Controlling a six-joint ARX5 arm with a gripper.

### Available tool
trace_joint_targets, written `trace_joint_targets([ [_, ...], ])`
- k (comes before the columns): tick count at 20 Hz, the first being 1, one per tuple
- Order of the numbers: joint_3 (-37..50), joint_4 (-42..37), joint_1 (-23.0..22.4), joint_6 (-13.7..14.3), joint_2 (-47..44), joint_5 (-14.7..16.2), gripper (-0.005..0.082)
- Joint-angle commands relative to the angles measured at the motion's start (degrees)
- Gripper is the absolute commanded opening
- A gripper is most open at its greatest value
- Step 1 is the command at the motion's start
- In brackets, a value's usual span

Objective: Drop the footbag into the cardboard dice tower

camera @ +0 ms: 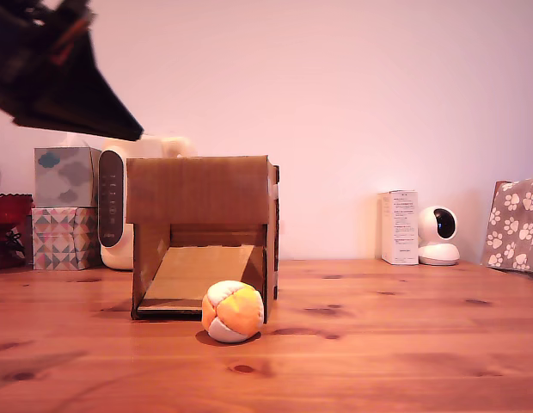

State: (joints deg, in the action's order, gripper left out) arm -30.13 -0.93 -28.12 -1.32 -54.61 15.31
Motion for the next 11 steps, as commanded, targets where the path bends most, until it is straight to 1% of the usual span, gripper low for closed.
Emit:
trace_joint_targets([
  [1, 2.80, -0.42, -0.17, -0.39, 2.47, 0.28, -0.0020],
  [3, 4.94, -0.37, -0.17, -1.81, 5.62, 0.26, -0.0020],
  [5, 6.75, 0.63, -0.15, -2.54, 8.98, 0.20, -0.0020],
  [8, 7.32, 4.85, -0.11, -2.75, 13.66, -0.57, -0.0020],
  [11, 7.32, 5.66, -0.11, -2.80, 17.33, -0.83, -0.0020],
])
